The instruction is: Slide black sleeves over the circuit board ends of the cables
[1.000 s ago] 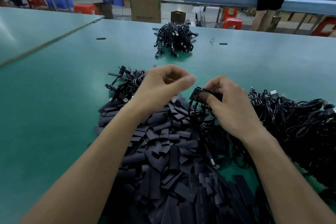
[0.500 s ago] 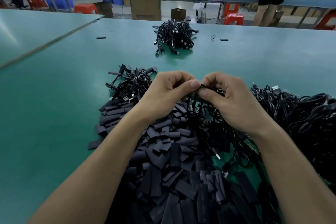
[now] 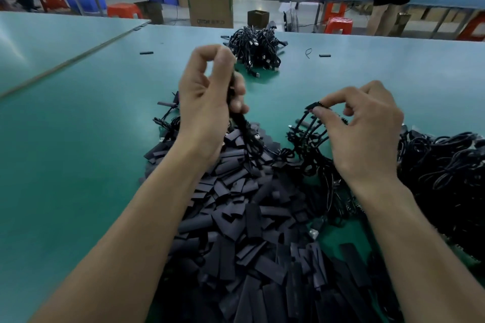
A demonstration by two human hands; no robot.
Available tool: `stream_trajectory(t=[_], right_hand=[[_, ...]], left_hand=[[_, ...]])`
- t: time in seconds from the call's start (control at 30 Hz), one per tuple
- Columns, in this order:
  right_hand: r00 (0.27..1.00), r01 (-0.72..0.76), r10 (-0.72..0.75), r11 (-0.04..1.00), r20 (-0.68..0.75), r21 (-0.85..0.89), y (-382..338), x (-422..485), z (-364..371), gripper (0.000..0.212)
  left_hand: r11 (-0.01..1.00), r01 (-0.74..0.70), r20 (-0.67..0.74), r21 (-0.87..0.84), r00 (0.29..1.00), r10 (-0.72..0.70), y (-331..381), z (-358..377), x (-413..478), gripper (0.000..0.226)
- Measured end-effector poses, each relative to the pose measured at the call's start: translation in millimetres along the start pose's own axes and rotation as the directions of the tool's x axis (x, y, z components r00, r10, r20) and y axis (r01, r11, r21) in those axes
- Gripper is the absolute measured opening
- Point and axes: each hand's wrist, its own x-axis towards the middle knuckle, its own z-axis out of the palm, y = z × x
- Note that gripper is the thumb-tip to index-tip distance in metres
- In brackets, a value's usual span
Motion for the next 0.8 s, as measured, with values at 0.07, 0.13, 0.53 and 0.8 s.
stream_trajectory(t=[0.07,0.13,0.53,0.8], right_hand=[[1.000,0.015,-0.014,0.999,0.025,-0.029,0.6,-0.9,2.5,0.007],[0.989,0.010,-0.005,1.000,0.150,-0.030,-1.0,-1.3,4.6,0.007],[0.479,0.026,-0.105,0.994,0.872,0.105,-35.3,-5.1,-10.6,0.016],[0.374,0.236,0.116,0.947,0.920,-0.215,-48.0,-24.4,2.4,0.026]], left_hand=[[0.991,-0.124,-0.082,0.048,0.988,0.128,7.4,0.1,2.8,0.014],[0.966,-0.220,-0.118,0.136,0.965,0.236,11.2,-0.9,3.9,0.015],[0.722,0.033,-0.006,0.691,0.999,-0.039,2.8,4.0,-1.2,0.040],[0.803,0.027,0.109,0.595,0.988,-0.114,-4.2,0.9,-1.3,0.033]])
